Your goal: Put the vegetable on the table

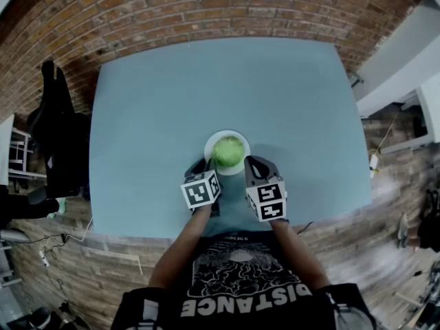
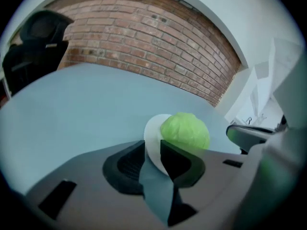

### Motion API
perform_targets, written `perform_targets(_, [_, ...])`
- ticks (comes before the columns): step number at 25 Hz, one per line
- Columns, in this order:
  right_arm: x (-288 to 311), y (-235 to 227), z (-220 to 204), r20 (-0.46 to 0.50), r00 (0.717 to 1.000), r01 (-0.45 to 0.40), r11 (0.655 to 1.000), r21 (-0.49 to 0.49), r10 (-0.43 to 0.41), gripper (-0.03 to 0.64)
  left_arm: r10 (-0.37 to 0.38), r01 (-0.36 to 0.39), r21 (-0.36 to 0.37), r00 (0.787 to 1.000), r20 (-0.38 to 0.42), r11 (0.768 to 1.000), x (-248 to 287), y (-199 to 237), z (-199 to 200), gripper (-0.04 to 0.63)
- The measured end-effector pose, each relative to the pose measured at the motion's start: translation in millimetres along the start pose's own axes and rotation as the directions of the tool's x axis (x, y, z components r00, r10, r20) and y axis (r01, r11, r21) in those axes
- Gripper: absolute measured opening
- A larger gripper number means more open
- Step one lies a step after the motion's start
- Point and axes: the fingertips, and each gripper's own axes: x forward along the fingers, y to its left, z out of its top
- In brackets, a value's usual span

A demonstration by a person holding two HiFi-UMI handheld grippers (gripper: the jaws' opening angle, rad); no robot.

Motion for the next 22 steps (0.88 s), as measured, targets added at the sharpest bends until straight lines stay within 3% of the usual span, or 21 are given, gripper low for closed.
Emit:
perform_targets(2, [0.1, 1.5, 0.6, -0.006, 1.000, -0.002, 1.000, 0.004, 0.002, 0.009, 0.026, -0.030, 0.090, 0.998, 0.054, 0.995, -5.4, -2.1, 16.4, 0.089])
perform_targets(4, [1.6, 3.7, -1.3, -0.017, 1.000, -0.004, 1.000, 0.006, 0.005, 0.009, 0.020, -0.032, 0.135, 0.996, 0.090, 0.990, -7.1, -5.6, 28.2, 0.089])
perform_targets(11, [2.3, 10.0, 12.4, 0.015, 1.000, -0.001, 1.000, -0.002, 0.001, 0.009, -0.062, 0.035, 0.180, 0.987, 0.148, 0.983, -20.9, -22.2, 42.7, 0.089])
perform_targets(18, [-6.0, 15.4, 25.8, 0.056, 0.998, -0.026, 1.000, 0.014, 0.025, 0.009, -0.182, 0.115, 0.239, 0.942, 0.281, 0.964, -44.1, -52.6, 66.4, 0.089])
perform_targets(22, [-12.6, 15.9, 33.4, 0.084, 0.996, -0.043, 0.999, 0.018, 0.041, 0.009, -0.220, 0.138, 0.273, 0.928, 0.299, 0.952, -53.4, -68.4, 65.4, 0.087])
